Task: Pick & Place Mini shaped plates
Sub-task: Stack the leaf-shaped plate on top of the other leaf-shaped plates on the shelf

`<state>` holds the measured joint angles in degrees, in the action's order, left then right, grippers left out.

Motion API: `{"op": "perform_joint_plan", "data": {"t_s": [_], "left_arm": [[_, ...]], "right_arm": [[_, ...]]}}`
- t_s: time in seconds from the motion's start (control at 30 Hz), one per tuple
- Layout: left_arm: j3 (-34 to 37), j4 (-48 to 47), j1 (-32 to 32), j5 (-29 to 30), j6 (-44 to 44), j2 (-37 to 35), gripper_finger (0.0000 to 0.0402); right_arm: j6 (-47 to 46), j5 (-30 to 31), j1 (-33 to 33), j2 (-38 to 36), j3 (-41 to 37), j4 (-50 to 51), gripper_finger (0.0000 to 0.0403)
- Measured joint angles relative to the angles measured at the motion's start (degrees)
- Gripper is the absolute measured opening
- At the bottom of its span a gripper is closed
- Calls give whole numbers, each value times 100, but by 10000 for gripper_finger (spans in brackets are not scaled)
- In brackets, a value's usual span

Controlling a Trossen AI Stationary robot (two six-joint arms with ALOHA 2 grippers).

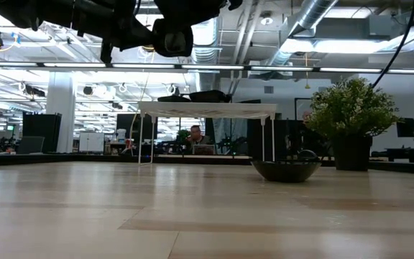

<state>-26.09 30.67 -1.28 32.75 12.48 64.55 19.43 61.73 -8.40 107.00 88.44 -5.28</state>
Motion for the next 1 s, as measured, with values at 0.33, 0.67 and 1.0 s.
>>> {"op": "perform_joint_plan", "data": {"t_s": [0.33,0.67,1.0], "left_arm": [[0,25,-7,-170,3,2,3],[-7,-200,148,-127,5,2,2],[-7,-304,182,-138,5,2,2]], "right_arm": [[-3,-104,-22,1,0,-8,69],[45,-15,-4,9,0,10,124],[62,753,51,9,0,58,179]]}}
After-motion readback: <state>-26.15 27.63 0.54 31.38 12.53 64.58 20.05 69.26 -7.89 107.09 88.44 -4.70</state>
